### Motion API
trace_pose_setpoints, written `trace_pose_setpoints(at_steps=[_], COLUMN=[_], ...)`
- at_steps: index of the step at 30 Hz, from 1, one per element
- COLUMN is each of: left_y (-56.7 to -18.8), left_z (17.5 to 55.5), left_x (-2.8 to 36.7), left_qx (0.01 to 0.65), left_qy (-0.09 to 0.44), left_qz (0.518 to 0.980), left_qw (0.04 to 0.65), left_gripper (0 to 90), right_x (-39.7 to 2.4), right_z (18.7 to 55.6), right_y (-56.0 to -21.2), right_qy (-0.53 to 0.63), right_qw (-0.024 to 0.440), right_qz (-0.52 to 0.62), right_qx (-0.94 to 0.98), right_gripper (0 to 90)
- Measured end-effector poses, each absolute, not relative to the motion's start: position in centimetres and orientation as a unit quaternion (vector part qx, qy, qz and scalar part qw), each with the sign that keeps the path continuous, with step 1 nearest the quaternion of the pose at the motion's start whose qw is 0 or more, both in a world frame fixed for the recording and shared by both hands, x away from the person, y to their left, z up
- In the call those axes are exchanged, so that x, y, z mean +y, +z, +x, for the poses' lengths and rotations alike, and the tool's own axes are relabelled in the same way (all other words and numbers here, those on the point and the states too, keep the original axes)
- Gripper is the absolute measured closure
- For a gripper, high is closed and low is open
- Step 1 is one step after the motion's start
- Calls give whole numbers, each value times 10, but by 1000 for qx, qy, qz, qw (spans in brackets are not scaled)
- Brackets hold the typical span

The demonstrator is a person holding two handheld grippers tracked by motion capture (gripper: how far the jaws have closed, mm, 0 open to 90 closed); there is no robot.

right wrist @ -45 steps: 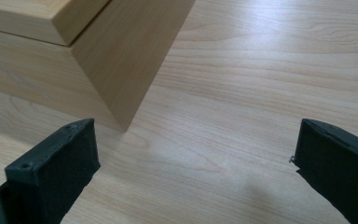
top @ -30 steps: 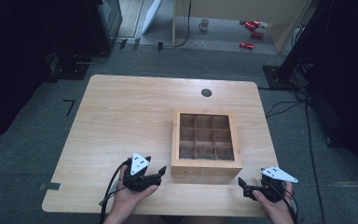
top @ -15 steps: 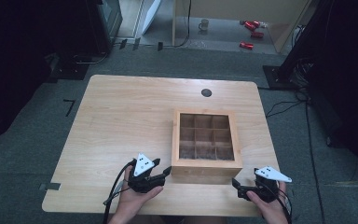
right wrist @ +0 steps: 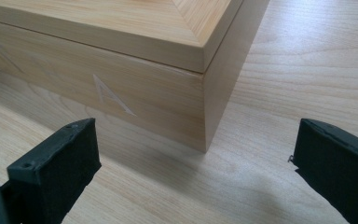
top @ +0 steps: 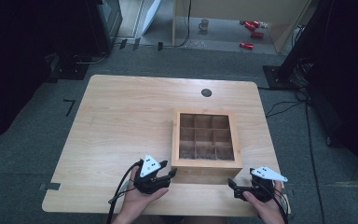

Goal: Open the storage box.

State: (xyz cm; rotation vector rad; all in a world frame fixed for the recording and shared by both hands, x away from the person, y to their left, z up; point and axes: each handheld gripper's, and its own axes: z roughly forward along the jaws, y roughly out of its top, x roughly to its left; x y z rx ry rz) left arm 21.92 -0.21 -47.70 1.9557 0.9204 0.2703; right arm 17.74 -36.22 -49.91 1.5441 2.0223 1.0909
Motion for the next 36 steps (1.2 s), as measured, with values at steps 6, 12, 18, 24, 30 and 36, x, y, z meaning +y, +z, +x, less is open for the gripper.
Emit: trace_pose_setpoints(at_steps=[6, 12, 18, 24, 30, 36], left_y=[-478, -477, -476, -476, -475, -480], left_z=[221, 223, 223, 223, 223, 223], left_x=[-12, -11, -11, -10, -9, -8], left_qx=[375, 375, 380, 375, 372, 376], left_qy=[117, 110, 107, 110, 111, 103], left_qz=[802, 805, 804, 804, 803, 800], left_qw=[449, 447, 445, 448, 453, 456], left_gripper=[560, 575, 584, 590, 591, 572], right_x=[-361, -359, -354, -352, -353, -354], right_z=[178, 177, 177, 177, 177, 177], right_y=[-500, -499, -500, -500, -500, -499], right_qy=[395, 405, 408, 415, 421, 425], right_qw=[183, 183, 197, 201, 199, 194], right_qz=[549, 551, 554, 553, 558, 559], right_qx=[714, 706, 699, 694, 687, 685], right_gripper=[25, 76, 143, 229, 309, 318])
